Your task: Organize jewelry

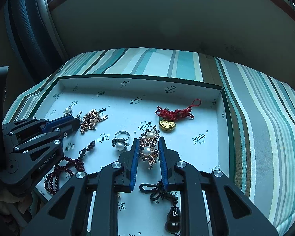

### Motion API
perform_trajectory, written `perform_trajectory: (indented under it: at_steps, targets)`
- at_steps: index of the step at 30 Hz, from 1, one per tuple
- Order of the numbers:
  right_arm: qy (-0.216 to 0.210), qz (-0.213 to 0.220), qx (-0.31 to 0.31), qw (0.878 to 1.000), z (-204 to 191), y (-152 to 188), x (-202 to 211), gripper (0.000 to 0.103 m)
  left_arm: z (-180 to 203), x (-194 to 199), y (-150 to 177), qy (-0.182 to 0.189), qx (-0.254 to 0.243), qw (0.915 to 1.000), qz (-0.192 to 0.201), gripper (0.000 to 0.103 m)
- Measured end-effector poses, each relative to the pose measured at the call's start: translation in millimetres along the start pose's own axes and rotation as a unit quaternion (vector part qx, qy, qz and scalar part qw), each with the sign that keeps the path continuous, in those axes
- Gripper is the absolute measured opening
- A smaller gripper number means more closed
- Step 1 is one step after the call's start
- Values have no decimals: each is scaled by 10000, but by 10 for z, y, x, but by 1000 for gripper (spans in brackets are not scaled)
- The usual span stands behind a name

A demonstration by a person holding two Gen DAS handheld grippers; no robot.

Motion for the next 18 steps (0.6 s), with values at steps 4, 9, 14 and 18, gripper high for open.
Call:
perform_trajectory:
  at_steps: [4,9,14,18]
  targets:
    - [-5,-3,-14,10000,4,-1,-3,21,2,4,4,-1,-1,10000,6,12]
    - [-8,1,-55,10000,11,-4,-2,26,10,8,6,10,-11,10000,17,13]
    - [-4,58,-78,10000,3,-11,25,43,19,35,11,12,9,10000,62,36]
    - [8,75,-105,9999,7,-12,45,44,24,79,-2,7,-5,9999,142,47]
Point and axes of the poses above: each gripper's, at about its wrist camera, not at the fingertips, and x roughly against the way its jaws point, z to its right, y to its underside, the point moved 5 cm from there along -x, roughly the way its jaws point, and after that the axes turned 11 degrees about -z, right-handed, at the moved point
